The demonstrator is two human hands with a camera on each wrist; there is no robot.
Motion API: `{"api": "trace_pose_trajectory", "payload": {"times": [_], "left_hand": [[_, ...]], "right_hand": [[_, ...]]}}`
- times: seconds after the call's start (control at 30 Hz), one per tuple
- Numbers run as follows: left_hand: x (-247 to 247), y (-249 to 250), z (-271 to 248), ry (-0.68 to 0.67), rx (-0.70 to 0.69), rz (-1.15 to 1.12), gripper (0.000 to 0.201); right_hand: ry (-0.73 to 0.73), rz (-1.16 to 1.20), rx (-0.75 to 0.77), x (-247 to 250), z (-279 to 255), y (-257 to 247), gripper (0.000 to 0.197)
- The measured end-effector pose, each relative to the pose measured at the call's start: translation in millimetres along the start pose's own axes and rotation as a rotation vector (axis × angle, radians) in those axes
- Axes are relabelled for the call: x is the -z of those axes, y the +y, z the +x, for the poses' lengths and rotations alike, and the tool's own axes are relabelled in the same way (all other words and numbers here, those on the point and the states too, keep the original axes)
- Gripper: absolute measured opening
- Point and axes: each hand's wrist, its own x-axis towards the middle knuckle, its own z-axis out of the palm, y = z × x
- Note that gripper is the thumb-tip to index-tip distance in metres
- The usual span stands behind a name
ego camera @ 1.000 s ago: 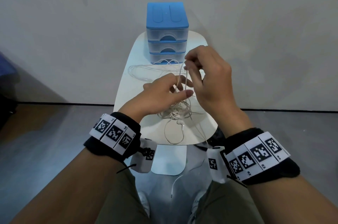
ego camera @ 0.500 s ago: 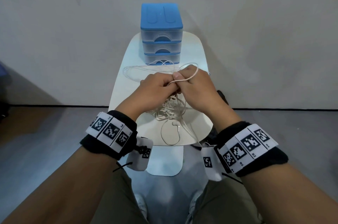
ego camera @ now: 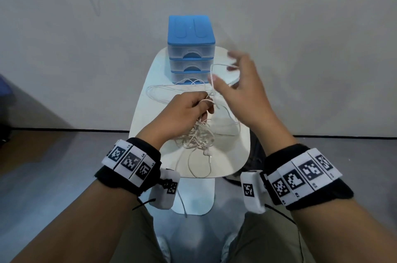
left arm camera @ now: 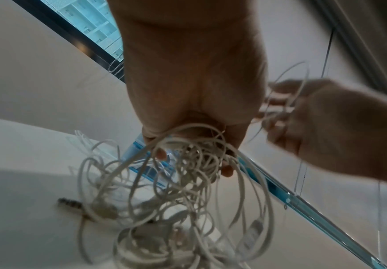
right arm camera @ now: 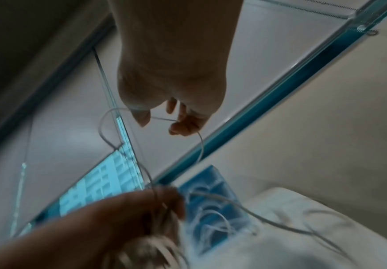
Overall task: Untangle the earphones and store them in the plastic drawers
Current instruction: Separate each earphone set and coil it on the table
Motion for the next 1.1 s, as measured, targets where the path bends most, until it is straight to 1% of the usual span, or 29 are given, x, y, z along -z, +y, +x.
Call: {"api": "trace_pose_trajectory", "payload": {"times": [0.03, 0.07, 0.1, 0.13, 0.2, 0.27, 0.37, 0.43, 0.47, 0.57, 0.6, 0.63, 0.7, 0.77, 0.8, 0.83, 0.87, 0.97, 1.0, 1.03, 1.1], "left_hand": [[0.2, 2.1, -0.1, 0.007, -0.019, 0.005, 0.029], [-0.2, 3.0, -0.7, 0.008, -0.035, 0.009, 0.029], [-0.1, 3.0, -1.6, 0.007, -0.045, 0.016, 0.03], [-0.3, 2.7, -2.7, 0.004, -0.047, 0.019, 0.03], [-0.5, 0.4, -4.8, -0.006, -0.061, 0.013, 0.029], [0.2, -0.5, -6.4, -0.007, -0.093, 0.017, 0.025], [2.4, 1.7, -8.5, 0.023, -0.114, -0.011, 0.025], [3.4, 0.4, -9.1, 0.029, -0.098, -0.001, 0.026], [3.7, -1.3, -9.0, 0.017, -0.082, 0.032, 0.028], [3.4, -8.4, -11.7, -0.049, -0.014, 0.051, 0.032], [2.7, -10.3, -13.1, -0.065, 0.004, 0.042, 0.032], [1.8, -12.3, -14.2, -0.075, 0.018, 0.037, 0.033], [-0.5, -14.9, -17.2, -0.085, 0.03, 0.043, 0.033], [-2.2, -18.2, -19.4, -0.091, 0.041, 0.061, 0.028], [-2.6, -19.8, -19.9, -0.093, 0.056, 0.062, 0.025], [-2.6, -20.5, -21.2, -0.096, 0.071, 0.059, 0.024], [-2.5, -20.8, -22.4, -0.099, 0.08, 0.061, 0.023], [-1.7, -21.4, -25.4, -0.111, 0.073, 0.09, 0.022], [-1.2, -21.5, -26.0, -0.11, 0.072, 0.094, 0.022], [0.1, -21.3, -26.3, -0.103, 0.074, 0.095, 0.024], [4.8, -20.2, -26.1, -0.084, 0.085, 0.09, 0.029]], "right_hand": [[-0.131, -0.044, -0.086, -3.9, -1.6, 10.0, 0.037], [-0.252, -0.065, -0.133, -6.4, -4.0, 16.0, 0.03], [-0.33, -0.072, -0.132, -7.2, -6.1, 19.3, 0.034], [-0.371, -0.078, -0.114, -7.1, -7.0, 21.4, 0.043], [-0.367, -0.139, -0.058, -3.4, -6.6, 17.1, 0.047], [-0.36, -0.225, 0.011, 0.2, -1.4, 12.2, 0.044], [-0.354, -0.263, 0.027, 0.4, 3.8, 5.2, 0.038], [-0.271, -0.281, 0.05, -0.4, 4.9, 0.9, 0.034], [-0.188, -0.257, 0.066, 0.0, 5.8, -2.2, 0.033], [0.151, 0.045, 0.049, 6.7, 10.2, -20.9, 0.033], [0.224, 0.145, 0.047, 10.1, 10.9, -29.8, 0.032], [0.269, 0.235, 0.058, 12.4, 10.6, -39.0, 0.03], [0.307, 0.401, 0.09, 16.9, 8.1, -58.5, 0.025], [0.333, 0.499, 0.123, 19.7, 4.5, -71.7, 0.021], [0.353, 0.51, 0.164, 20.4, 3.5, -74.4, 0.02], [0.381, 0.471, 0.226, 21.6, 2.9, -75.4, 0.018], [0.419, 0.379, 0.298, 23.3, 2.8, -75.2, 0.016], [0.516, 0.018, 0.458, 31.4, 2.5, -69.2, 0.014], [0.529, -0.081, 0.467, 34.9, 3.3, -64.2, 0.013], [0.537, -0.174, 0.435, 39.4, 3.8, -57.7, 0.012], [0.535, -0.327, 0.267, 50.3, 2.5, -41.6, 0.009]]}}
